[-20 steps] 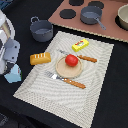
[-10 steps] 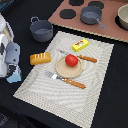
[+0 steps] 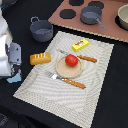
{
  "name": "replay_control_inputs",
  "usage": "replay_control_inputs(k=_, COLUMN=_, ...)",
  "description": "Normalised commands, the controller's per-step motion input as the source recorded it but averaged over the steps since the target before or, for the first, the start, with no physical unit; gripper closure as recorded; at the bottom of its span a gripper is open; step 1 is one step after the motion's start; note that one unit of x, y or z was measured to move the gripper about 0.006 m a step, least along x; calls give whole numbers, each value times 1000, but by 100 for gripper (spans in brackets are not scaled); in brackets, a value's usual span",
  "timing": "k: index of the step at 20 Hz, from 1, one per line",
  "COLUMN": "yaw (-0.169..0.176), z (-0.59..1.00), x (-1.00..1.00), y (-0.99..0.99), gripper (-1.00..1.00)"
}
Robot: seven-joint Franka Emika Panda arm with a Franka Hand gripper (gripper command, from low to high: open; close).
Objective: Interact with the objects in diverse but meaningful ways.
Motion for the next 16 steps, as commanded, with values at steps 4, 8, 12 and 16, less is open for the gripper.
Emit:
replay_control_inputs(k=4, yaw=0, z=-123, x=80, y=-238, gripper=-100)
replay_control_inputs(k=8, yaw=0, z=-179, x=30, y=-266, gripper=-100)
replay_control_inputs(k=12, yaw=0, z=-169, x=6, y=-269, gripper=-100)
replay_control_inputs(k=16, yaw=0, z=-159, x=0, y=-228, gripper=-100)
